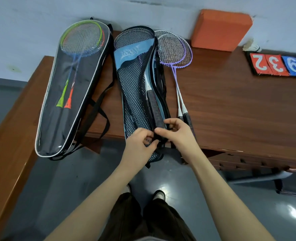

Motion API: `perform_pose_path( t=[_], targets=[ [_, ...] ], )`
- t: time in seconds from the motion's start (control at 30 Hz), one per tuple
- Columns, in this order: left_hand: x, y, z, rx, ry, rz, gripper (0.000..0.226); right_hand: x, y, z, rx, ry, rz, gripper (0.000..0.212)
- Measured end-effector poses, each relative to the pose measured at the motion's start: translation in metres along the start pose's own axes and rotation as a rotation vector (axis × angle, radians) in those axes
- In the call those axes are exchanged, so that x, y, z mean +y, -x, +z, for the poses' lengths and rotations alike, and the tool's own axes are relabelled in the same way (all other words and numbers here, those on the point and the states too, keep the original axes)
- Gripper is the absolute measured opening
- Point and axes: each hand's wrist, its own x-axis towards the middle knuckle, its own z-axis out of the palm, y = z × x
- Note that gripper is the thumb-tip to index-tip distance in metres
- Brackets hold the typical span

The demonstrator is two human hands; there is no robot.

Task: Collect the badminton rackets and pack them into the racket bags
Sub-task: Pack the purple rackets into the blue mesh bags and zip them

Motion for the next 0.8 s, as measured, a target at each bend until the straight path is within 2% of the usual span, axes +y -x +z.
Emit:
perform_pose_path(
  t=[0.07, 0.17, 0.33, 0.5, 0.6, 0.7, 0.8],
  targets=[
    [0.001, 0.001, -0.002, 0.017, 0.025, -0.033, 0.016, 0.001, 0.000, 0.005, 0.032, 0.103, -0.021, 0.044],
    [0.004, 0.002, -0.004, 0.076, 0.090, -0.138, 0.018, 0.006, 0.001, 0.005, 0.052, 0.041, -0.021, 0.040],
    [0.005, 0.002, -0.010, 0.080, 0.244, -0.242, 0.017, 0.009, 0.004, 0.000, -0.030, -0.052, -0.017, 0.035],
    [0.016, 0.002, -0.018, 0.065, 0.222, -0.104, 0.023, 0.006, 0.004, -0.001, -0.136, -0.258, 0.037, 0.024],
    [0.017, 0.002, -0.020, 0.022, 0.119, 0.026, 0.026, 0.001, 0.003, 0.008, -0.092, -0.139, -0.022, 0.026],
    [0.015, 0.004, -0.020, 0.031, 0.115, 0.051, 0.026, 0.000, 0.002, 0.011, -0.053, -0.083, -0.075, 0.032],
    [0.006, 0.004, -0.015, 0.036, -0.004, 0.117, 0.019, 0.004, 0.003, 0.001, -0.069, -0.150, -0.081, 0.016]
  ],
)
